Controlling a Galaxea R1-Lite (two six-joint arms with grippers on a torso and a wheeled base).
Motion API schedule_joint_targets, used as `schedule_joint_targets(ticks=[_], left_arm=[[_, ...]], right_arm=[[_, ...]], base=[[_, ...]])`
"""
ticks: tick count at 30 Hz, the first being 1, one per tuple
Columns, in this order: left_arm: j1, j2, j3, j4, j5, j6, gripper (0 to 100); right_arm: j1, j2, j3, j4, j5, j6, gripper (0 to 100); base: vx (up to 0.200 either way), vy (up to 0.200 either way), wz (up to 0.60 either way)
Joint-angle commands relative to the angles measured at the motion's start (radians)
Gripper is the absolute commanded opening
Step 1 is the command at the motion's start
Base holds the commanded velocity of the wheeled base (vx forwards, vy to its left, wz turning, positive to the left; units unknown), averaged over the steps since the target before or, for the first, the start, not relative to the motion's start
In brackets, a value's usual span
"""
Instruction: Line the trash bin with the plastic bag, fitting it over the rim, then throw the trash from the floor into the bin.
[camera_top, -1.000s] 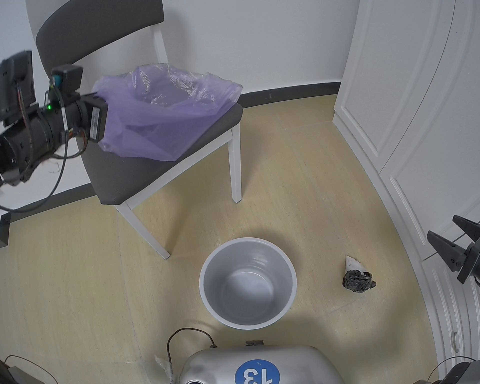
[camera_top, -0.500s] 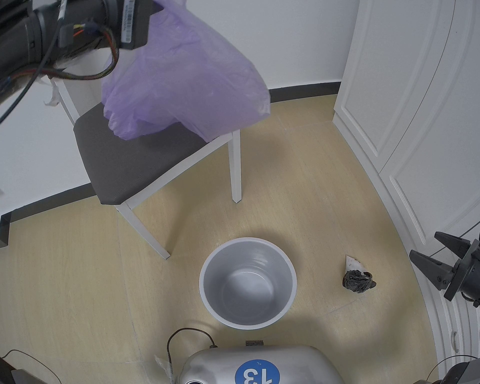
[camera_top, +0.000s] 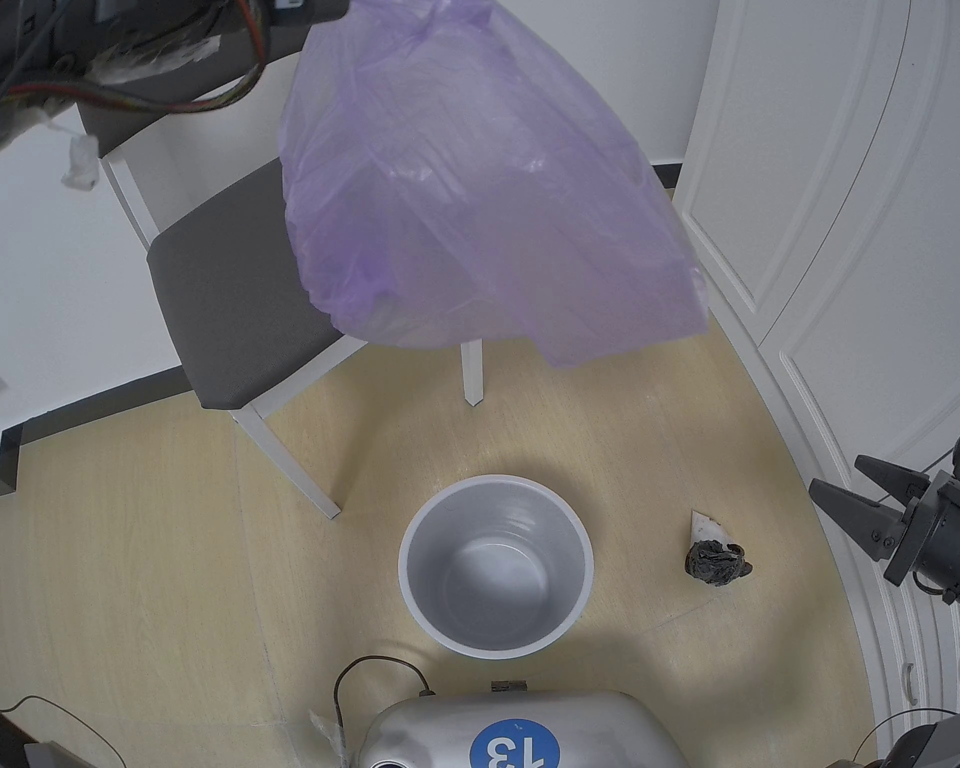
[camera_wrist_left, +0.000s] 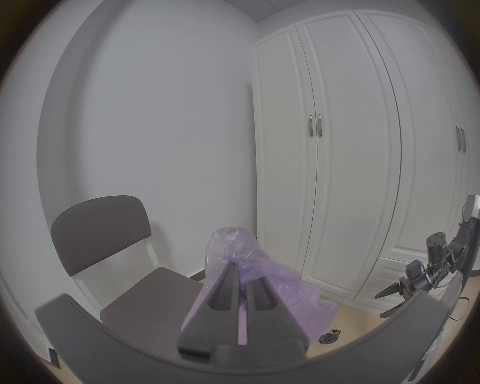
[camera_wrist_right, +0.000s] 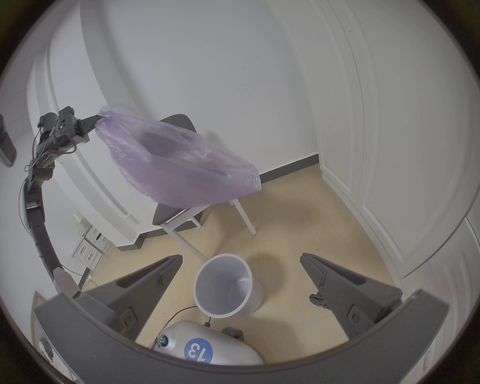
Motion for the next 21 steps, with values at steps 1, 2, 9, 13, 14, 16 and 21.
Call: schedule_joint_targets(ticks=[1,2,9,13,14,16,21], left_arm=[[-0.025,-0.01,0.002,-0.002,-0.001,0.0,0],[-0.045,-0.01,0.002,0.0,-0.001,0.0,0],[-0.1,0.001,-0.019,-0.002,-0.001,0.0,0],[-0.108,0.013,-0.037,-0.008,-0.001,0.0,0],[-0.108,0.013,-0.039,-0.008,-0.003,0.0,0],[-0.126,0.018,-0.045,-0.011,-0.001,0.0,0],[-0.152,0.025,-0.067,-0.006,0.0,0.0,0]], right_arm=[[-0.011,0.005,-0.013,-0.002,0.0,0.001,100],[-0.031,0.008,-0.033,-0.002,0.0,0.005,100],[-0.08,0.04,-0.074,0.0,0.003,0.078,100],[-0.079,0.097,-0.059,-0.002,0.016,0.104,100],[-0.077,0.103,-0.057,-0.002,0.016,0.106,100],[-0.067,0.137,-0.054,-0.004,0.014,0.123,100],[-0.044,0.206,-0.057,-0.02,0.017,0.179,100]], base=[[0.0,0.0,0.0],[0.0,0.0,0.0],[0.0,0.0,0.0],[0.0,0.0,0.0],[0.0,0.0,0.0],[0.0,0.0,0.0],[0.0,0.0,0.0]])
